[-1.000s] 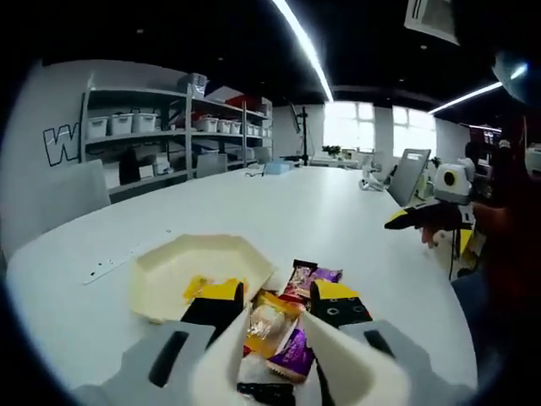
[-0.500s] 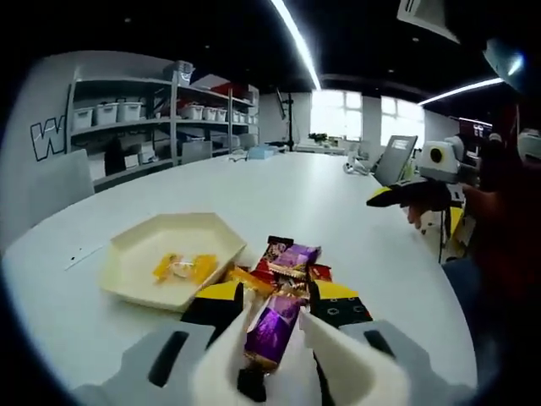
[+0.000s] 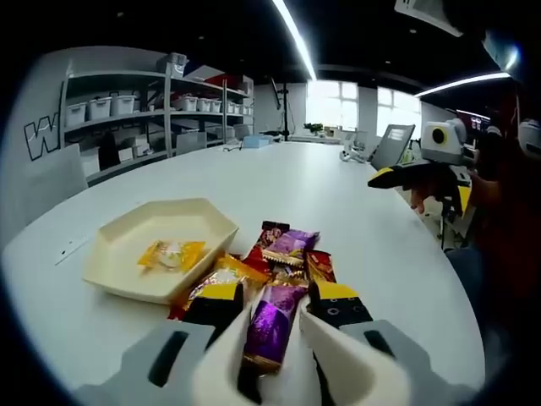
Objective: Place the target food into the container with the food tongs after gripping and lifting it, then release it inside without dropping or visibly crushing the food.
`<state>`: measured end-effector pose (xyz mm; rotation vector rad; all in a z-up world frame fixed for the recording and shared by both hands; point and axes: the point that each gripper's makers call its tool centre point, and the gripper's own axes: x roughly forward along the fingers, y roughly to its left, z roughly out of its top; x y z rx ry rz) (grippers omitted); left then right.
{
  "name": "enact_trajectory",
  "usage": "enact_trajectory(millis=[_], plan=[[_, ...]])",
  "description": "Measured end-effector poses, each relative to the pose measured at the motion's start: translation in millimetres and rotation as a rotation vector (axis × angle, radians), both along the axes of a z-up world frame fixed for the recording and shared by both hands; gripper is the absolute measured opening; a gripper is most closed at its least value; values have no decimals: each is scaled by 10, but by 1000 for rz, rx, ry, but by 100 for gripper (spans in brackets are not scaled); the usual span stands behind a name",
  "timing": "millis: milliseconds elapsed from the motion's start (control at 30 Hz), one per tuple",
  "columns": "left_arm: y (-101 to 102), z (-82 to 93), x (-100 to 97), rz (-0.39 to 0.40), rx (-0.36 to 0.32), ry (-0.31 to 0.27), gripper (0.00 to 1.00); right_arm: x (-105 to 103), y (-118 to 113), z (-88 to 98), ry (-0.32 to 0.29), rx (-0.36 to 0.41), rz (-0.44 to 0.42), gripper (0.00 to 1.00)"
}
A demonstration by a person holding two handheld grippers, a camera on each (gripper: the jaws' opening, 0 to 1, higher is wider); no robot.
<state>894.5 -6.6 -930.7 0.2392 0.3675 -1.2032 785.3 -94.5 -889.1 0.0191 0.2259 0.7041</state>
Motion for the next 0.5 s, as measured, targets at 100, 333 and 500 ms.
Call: enact_trajectory(millis=[100,333,500], plan=[[11,-10,2,2,-1,8,30,-9,5,-8,5,5,4,85],[36,-20,24,8,-5,16,30,-27,7,10,15,37,12,86],[47,-23,38,8,-6,17,28,-35,16,47,8,41,14,86]])
